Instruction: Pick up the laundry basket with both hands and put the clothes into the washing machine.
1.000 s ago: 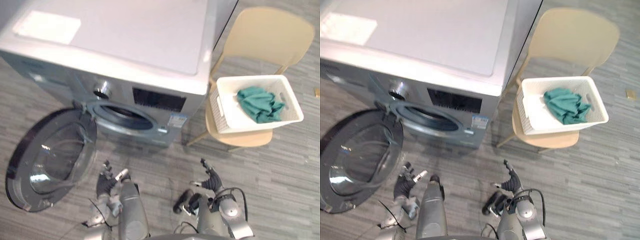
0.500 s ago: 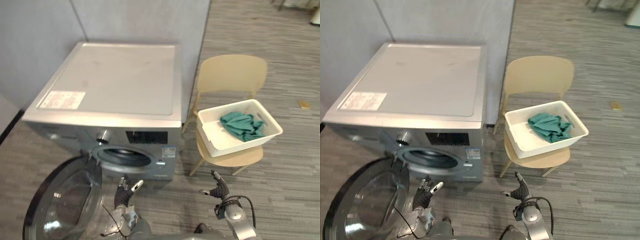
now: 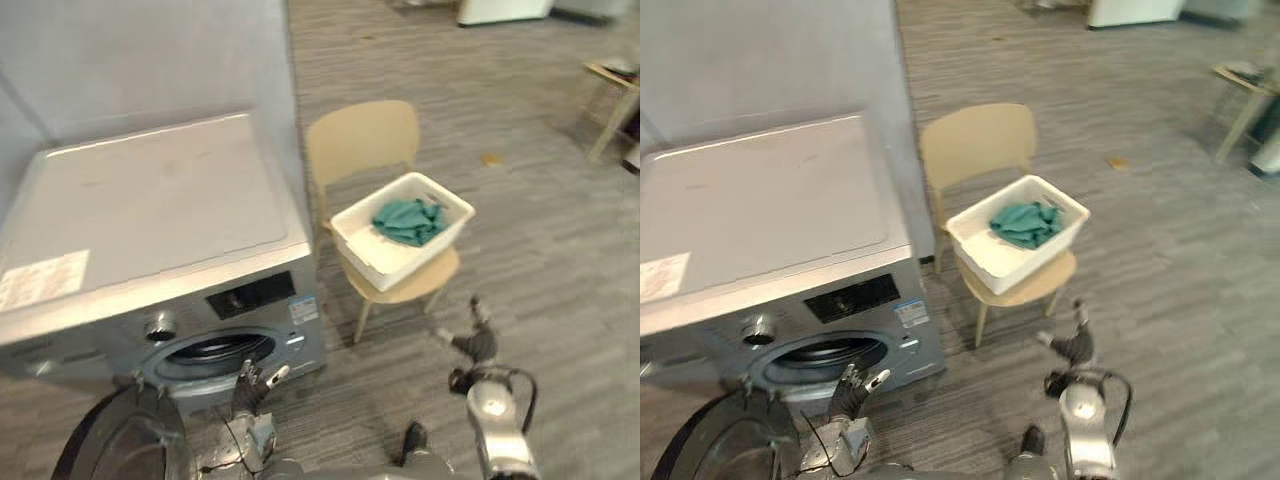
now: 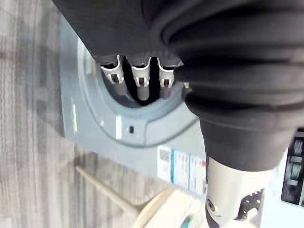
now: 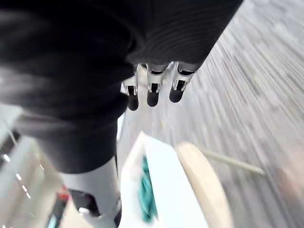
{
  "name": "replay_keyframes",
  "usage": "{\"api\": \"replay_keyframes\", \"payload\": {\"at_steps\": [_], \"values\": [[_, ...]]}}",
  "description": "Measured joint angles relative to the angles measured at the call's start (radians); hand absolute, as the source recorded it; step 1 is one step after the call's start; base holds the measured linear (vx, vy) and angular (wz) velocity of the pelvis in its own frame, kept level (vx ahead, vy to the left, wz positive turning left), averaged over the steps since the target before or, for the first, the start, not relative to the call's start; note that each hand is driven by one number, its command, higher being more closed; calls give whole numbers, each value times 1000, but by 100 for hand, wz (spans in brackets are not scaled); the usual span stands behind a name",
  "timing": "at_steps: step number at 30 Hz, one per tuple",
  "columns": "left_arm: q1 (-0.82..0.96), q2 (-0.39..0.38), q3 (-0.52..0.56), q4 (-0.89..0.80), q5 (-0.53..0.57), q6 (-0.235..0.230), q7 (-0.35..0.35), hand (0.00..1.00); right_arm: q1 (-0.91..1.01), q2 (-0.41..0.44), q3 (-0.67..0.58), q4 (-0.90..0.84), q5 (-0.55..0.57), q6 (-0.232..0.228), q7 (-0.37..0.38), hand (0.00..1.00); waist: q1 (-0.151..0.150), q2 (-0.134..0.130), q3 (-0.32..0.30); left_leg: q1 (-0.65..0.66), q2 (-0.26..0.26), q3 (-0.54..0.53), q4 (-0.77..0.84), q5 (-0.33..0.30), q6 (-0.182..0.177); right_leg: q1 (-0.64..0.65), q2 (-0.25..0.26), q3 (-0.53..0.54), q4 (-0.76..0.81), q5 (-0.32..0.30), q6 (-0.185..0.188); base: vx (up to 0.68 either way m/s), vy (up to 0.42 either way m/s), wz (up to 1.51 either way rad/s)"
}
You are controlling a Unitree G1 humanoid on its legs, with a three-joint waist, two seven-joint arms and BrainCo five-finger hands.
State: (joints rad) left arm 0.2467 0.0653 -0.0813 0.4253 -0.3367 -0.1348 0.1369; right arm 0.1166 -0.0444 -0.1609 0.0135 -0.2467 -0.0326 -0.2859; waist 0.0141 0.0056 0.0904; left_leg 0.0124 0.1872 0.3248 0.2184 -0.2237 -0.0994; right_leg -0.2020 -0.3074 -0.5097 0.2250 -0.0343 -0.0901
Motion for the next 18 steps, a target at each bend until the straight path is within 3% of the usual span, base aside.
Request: {"api": "replay_keyframes", "payload": {"at_steps": [3,6,9,12,16,18], "values": [[-21,20,6,8,12,8,0,0,8,4,-32,-92,-2,-1,-32,0,-17,-31,-9,19,14,42,8,-11,-12,-5,5,-17,5,24,36,46,-37,-52],[-41,4,2,8,31,9,-1,0,9,0,-26,-160,-17,-6,-58,0,-32,-25,-12,35,27,71,7,-19,-40,-26,8,-16,15,57,68,145,-33,-35],[-71,-39,-3,9,64,15,0,0,21,4,5,-163,-31,-9,-58,0,-30,7,-19,36,41,119,5,-20,-53,-58,26,-3,9,105,129,187,-27,-46],[-103,-70,-4,19,86,15,3,0,23,5,57,-163,-30,-8,-46,0,-24,36,-28,66,62,179,-31,-6,-79,-64,80,28,-48,125,160,195,-56,-59],[-134,-77,3,77,94,15,20,0,0,5,139,-163,-3,-32,-38,0,-27,45,-32,106,146,239,9,10,-106,-45,185,58,-86,121,144,142,-88,-63],[-129,-81,8,89,92,15,20,0,-22,1,162,-163,16,-40,-36,0,-24,46,-25,89,207,239,135,14,-94,-15,221,56,-78,82,125,143,-113,-40]]}}
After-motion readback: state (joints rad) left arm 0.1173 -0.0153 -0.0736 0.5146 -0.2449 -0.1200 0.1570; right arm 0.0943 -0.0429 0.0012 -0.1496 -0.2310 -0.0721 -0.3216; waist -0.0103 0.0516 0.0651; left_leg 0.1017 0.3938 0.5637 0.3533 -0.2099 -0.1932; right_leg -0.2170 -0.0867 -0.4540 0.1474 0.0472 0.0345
